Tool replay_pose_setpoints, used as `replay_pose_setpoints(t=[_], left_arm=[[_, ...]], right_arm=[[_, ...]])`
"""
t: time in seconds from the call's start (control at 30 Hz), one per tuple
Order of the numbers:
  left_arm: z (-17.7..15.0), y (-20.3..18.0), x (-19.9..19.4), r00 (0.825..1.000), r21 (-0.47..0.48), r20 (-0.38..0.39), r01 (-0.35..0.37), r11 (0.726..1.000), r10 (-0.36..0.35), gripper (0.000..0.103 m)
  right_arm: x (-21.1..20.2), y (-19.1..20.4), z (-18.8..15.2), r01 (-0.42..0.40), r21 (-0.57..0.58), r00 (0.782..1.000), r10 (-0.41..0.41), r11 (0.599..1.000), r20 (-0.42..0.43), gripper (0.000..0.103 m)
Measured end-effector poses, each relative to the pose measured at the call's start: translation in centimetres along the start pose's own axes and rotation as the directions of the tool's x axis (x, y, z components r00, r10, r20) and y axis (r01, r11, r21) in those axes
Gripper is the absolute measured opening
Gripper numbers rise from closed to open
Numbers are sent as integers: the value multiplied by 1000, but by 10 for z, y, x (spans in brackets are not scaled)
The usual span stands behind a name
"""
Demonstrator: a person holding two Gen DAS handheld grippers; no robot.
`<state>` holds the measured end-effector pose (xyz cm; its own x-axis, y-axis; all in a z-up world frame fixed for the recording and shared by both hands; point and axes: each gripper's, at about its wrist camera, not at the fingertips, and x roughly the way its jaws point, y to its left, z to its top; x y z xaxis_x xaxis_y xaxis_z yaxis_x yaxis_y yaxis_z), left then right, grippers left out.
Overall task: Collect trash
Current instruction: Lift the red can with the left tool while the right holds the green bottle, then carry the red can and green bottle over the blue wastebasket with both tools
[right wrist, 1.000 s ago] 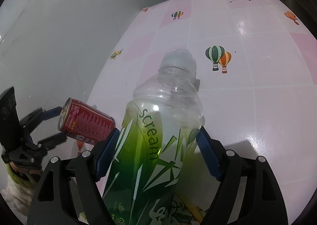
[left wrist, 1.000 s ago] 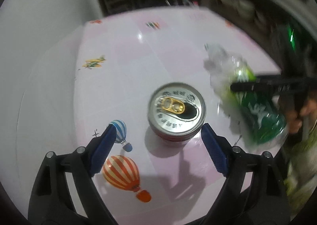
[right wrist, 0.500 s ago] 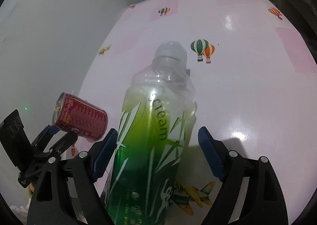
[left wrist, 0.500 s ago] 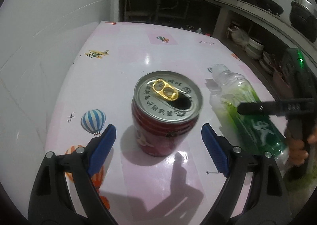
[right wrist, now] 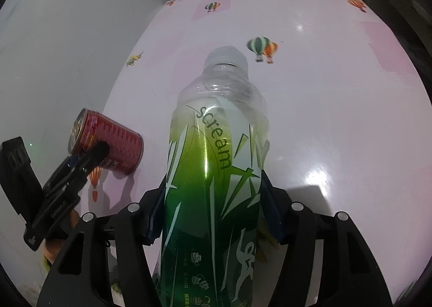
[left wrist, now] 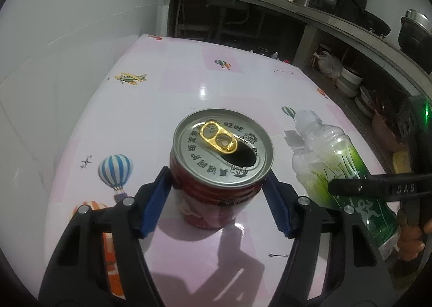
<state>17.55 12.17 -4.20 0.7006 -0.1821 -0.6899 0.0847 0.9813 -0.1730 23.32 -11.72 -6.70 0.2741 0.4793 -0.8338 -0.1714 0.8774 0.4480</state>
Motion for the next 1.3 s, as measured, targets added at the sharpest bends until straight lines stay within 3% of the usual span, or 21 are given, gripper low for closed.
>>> replay_pose_setpoints(t=[0.23, 0.6, 1.3], left_arm=[[-4, -17, 0, 999, 42, -22, 24, 999, -23, 64], [-1, -24, 12, 999, 48, -50, 2, 999, 0, 64], [-2, -22, 18, 998, 47, -58, -9, 999, 12, 64]], right_arm=[[-17, -16, -17, 26, 27, 1000, -26, 999, -18, 60], [-20, -19, -13, 33, 40, 999, -33, 999, -7, 64], [-17, -24, -16, 25, 67, 1000, -25, 997, -4, 60]])
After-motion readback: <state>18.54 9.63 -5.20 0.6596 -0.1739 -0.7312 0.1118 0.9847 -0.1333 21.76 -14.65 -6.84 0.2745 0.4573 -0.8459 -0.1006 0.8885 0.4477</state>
